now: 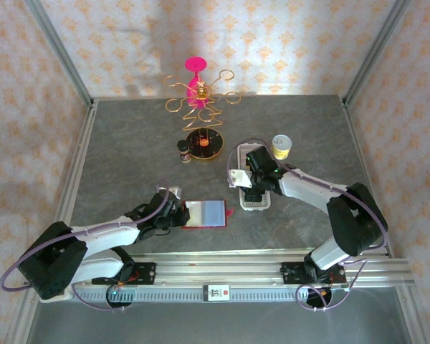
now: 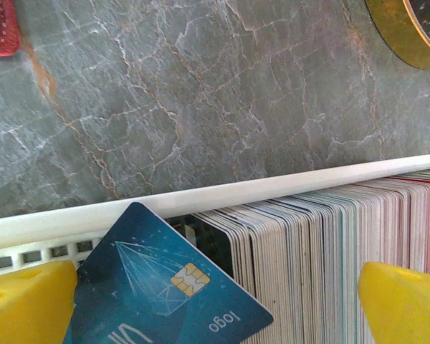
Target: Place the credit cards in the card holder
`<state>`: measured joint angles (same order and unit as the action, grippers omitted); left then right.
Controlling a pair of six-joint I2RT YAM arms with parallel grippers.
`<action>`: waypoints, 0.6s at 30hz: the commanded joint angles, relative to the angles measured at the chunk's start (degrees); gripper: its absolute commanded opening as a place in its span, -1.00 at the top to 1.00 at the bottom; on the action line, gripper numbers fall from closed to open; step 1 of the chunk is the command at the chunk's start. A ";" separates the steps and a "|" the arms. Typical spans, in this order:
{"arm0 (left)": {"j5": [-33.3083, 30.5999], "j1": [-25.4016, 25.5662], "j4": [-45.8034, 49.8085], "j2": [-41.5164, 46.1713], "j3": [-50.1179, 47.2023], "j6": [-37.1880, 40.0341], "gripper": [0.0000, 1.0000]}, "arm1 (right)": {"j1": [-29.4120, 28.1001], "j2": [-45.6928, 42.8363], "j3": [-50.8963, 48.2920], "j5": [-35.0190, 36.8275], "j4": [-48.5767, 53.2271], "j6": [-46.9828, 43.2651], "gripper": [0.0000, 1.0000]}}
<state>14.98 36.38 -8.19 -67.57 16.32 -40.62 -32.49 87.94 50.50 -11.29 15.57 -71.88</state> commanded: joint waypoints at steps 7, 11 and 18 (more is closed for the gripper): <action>0.12 0.18 2.47 0.51 -0.65 -0.25 1.00 | -0.48 0.39 -0.97 2.47 -1.82 -0.98 -0.76; 0.07 0.17 2.35 0.34 -0.58 -0.25 1.00 | -0.47 0.35 -1.53 3.87 -1.86 -1.07 -0.80; 0.25 0.18 2.37 0.35 -0.35 -0.16 1.00 | -0.38 0.74 -1.02 5.56 -1.08 -0.11 -0.98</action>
<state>14.98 36.38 -8.19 -67.57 16.32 -40.62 -32.60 87.94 49.71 -7.97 14.06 -72.66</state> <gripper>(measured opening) 0.049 0.989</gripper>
